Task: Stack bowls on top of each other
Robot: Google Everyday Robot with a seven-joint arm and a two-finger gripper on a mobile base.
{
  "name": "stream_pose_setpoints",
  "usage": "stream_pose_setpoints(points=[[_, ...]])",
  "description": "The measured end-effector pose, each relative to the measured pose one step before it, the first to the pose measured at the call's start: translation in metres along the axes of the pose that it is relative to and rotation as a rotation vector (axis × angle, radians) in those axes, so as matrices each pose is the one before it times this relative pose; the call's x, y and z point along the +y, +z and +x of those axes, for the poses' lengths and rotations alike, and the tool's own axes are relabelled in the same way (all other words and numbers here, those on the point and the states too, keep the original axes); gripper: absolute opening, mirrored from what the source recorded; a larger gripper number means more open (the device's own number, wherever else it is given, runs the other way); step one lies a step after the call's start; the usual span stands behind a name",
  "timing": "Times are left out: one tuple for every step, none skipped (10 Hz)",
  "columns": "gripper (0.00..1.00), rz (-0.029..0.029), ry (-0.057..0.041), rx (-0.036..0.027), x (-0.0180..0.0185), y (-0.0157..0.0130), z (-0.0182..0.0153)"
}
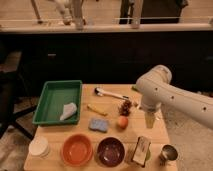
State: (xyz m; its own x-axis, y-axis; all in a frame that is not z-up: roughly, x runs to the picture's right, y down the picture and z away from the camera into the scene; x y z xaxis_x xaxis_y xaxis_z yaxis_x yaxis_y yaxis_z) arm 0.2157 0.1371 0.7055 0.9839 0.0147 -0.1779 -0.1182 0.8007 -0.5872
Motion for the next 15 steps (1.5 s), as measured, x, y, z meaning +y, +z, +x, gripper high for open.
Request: stream_pose_setpoints(points=[[0.80, -0.00124, 0.01305, -0.00707, 0.00310, 0.00564, -0.00437], [0.80, -0.00060, 0.02029, -0.00456, 0.00417, 0.00827, -0.00696], [0.80, -0.00355, 0.01456, -0.00385, 0.00347, 0.00579, -0.00461], [0.80, -0.00614, 0.01336, 0.00077, 0.00355, 0.00457, -0.00191], [0.80, 0.00082, 0.00131, -0.00173, 0.00006, 0.00039, -0.00087], [0.80, 0.00031, 0.00081, -0.00006, -0.00002, 0.00003, 0.00044], [0.80, 0.00017, -0.00076, -0.00039, -0.00005, -0.00009, -0.00045], [0.80, 0.00007, -0.00042, -0.00063, -0.00009, -0.00003, -0.00039], [0.80, -0.00291, 0.00161, -0.00170, -0.00087, -0.00022, 0.00148], [0.80, -0.01762, -0.00559, -0.02494, -0.00323, -0.00281, 0.00052], [0.80, -0.01362, -0.01434, -0.03758, -0.00235, -0.00344, 0.00168], [0.80, -0.01697, -0.02359, -0.04039, 0.00514, -0.00240, -0.00417], [0.80, -0.00555, -0.02441, -0.02897, 0.00244, -0.00066, -0.01066], [0.80, -0.01146, -0.03008, -0.02955, 0.00510, 0.00088, -0.01635], [0.80, -0.00464, -0.02294, -0.02166, 0.00438, 0.00170, -0.01522]])
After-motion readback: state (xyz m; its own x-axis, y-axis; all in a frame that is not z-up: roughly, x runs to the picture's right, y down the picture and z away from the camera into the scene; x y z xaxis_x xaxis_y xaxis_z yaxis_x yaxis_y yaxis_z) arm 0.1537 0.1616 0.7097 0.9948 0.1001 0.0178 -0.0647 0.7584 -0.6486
